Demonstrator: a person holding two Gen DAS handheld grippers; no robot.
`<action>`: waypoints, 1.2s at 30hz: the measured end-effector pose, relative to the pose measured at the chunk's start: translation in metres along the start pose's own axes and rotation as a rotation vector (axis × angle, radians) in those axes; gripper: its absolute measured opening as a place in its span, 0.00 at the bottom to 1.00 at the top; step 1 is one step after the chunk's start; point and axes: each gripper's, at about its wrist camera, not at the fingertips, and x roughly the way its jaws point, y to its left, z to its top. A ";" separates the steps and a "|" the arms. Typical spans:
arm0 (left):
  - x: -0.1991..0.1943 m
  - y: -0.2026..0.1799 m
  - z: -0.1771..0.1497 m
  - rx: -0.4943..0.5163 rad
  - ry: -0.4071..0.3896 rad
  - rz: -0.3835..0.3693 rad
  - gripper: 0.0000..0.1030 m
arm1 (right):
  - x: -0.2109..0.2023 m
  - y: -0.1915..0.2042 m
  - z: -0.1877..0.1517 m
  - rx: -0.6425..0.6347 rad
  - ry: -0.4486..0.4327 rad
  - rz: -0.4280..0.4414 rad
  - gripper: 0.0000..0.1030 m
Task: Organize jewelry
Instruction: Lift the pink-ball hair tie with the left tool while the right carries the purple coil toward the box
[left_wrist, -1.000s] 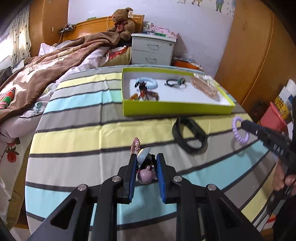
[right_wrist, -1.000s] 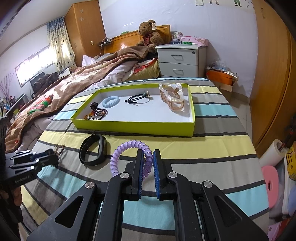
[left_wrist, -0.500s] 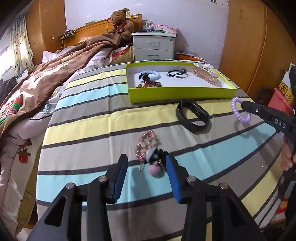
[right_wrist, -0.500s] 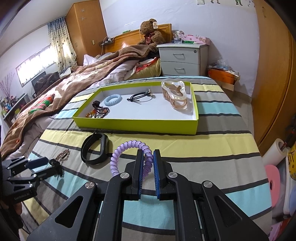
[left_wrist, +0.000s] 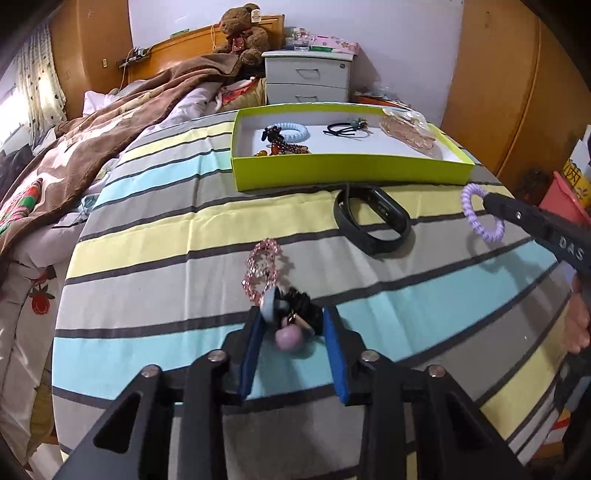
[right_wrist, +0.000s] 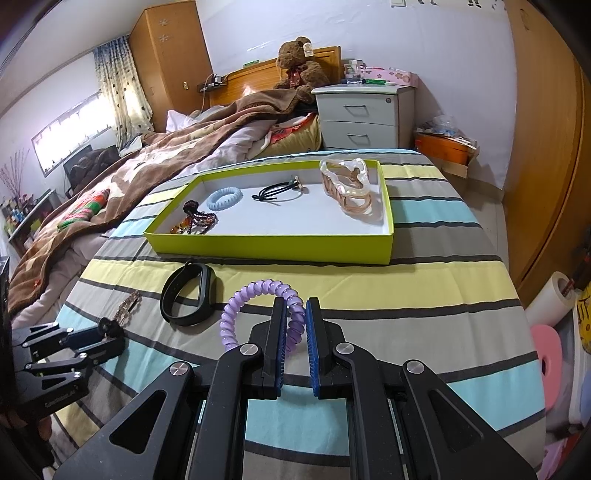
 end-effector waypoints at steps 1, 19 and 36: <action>-0.002 0.001 -0.001 -0.001 0.000 0.003 0.27 | 0.000 0.000 0.000 0.000 0.000 0.001 0.10; -0.023 0.012 -0.002 -0.030 -0.049 -0.033 0.19 | -0.009 0.005 0.007 -0.016 -0.025 -0.007 0.10; -0.037 0.015 0.053 -0.005 -0.146 -0.045 0.19 | -0.019 0.016 0.043 -0.046 -0.077 -0.023 0.10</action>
